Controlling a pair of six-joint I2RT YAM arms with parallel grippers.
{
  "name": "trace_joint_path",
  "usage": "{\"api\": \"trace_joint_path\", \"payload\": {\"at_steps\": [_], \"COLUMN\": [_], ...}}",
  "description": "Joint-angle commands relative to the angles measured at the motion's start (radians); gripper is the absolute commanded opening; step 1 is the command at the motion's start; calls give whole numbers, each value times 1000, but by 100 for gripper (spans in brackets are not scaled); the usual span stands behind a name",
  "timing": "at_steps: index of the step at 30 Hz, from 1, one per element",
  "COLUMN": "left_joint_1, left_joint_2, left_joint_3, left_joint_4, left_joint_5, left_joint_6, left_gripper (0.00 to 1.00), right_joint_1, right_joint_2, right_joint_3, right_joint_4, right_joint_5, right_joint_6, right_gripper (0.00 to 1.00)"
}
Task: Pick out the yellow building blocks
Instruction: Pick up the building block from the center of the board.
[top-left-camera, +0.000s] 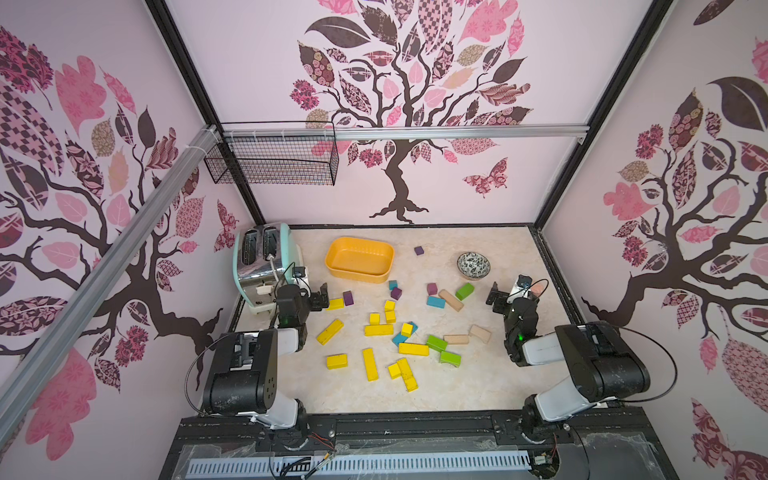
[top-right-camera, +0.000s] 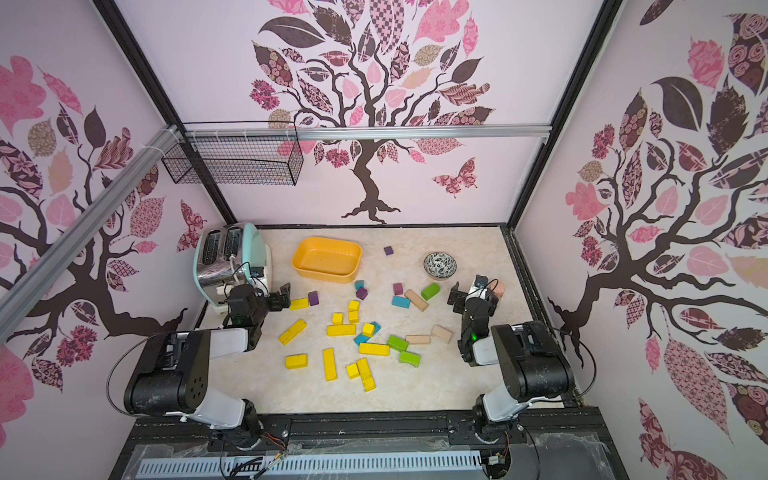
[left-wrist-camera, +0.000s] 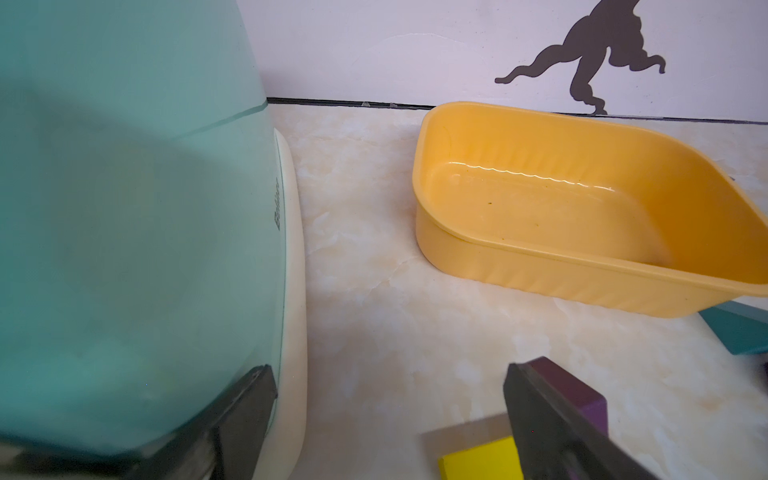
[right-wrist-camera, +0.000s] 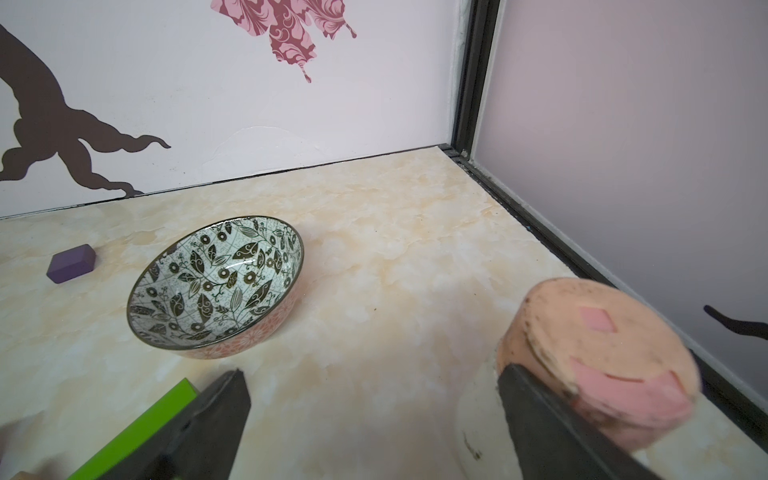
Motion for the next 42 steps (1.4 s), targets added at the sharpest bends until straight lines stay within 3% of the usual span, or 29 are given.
{"api": "trace_joint_path", "payload": {"at_steps": [1, 5, 9, 11, 20, 25, 30, 35, 42], "left_joint_1": [8, -1, -53, -73, -95, -101, -113, -184, -411], "left_joint_2": [-52, -128, -248, -309, -508, -592, -661, -792, -846], "left_joint_3": [45, 75, 87, 105, 263, 323, 407, 347, 277], "left_joint_4": [-105, -217, -308, -367, -703, -840, -1038, -1085, -1138], "left_joint_5": [31, -28, -134, -152, -40, 75, 216, 322, 238], "left_joint_6": [8, -32, -66, -101, -268, -294, -215, -79, 96], "left_gripper": [89, 86, 84, 82, 74, 72, 67, 65, 66], "right_joint_1": [-1, 40, 50, 50, 67, 178, 352, 447, 573], "right_joint_2": [-29, -86, -279, -346, -519, -548, -481, -384, -261], "right_joint_3": [-36, -15, 89, 121, 306, 354, 413, 468, 487], "right_joint_4": [60, 17, -334, -436, -906, -1015, -1126, -1203, -1130], "right_joint_5": [8, 65, 71, 17, -342, -441, -469, -504, -432], "right_joint_6": [0, -44, 0, 28, 214, 227, 176, 137, 154], "right_gripper": [100, 100, 100, 100, 94, 87, 81, 72, 76]}}
